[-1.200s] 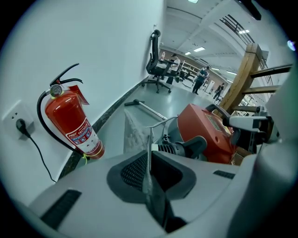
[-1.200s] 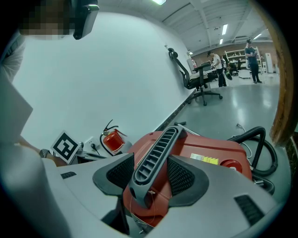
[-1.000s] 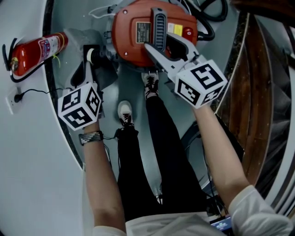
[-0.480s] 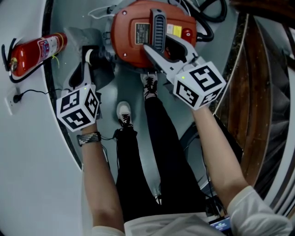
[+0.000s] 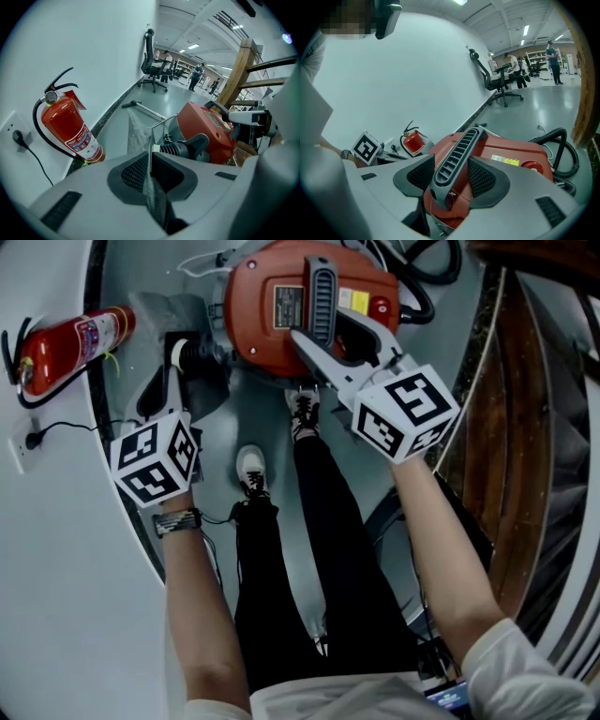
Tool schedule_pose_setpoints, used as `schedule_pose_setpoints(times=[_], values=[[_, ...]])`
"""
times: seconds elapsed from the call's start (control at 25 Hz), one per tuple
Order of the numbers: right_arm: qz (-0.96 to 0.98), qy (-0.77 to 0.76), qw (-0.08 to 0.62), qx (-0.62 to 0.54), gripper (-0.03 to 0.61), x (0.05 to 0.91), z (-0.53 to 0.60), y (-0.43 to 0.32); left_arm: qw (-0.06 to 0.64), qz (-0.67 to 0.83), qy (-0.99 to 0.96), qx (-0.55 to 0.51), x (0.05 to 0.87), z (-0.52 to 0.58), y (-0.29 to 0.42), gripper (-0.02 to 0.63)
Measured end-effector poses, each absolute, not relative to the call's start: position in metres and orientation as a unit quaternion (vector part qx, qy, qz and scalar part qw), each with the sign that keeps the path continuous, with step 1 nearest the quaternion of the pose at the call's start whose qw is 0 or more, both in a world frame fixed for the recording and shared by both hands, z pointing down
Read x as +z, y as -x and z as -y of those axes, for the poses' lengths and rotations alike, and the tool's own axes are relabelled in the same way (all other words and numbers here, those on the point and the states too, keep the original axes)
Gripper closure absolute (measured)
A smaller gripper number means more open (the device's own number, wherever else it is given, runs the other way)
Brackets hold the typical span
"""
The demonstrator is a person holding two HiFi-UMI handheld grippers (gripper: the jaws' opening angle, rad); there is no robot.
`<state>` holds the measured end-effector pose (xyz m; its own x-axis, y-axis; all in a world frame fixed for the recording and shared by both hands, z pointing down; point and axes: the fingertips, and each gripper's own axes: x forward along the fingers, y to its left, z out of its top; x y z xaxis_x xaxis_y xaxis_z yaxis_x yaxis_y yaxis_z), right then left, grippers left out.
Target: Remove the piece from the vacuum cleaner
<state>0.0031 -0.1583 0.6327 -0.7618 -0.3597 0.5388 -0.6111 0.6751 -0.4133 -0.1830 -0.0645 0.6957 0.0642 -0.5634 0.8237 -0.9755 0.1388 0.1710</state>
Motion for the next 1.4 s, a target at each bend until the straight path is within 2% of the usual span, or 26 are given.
schedule_pose_setpoints(times=[1.4], values=[[0.891, -0.274, 0.211, 0.294, 0.353, 0.6327, 0.1581, -0.0026, 0.448, 0.682, -0.541, 0.203, 0.6974, 0.0601, 0.1887, 0.577]])
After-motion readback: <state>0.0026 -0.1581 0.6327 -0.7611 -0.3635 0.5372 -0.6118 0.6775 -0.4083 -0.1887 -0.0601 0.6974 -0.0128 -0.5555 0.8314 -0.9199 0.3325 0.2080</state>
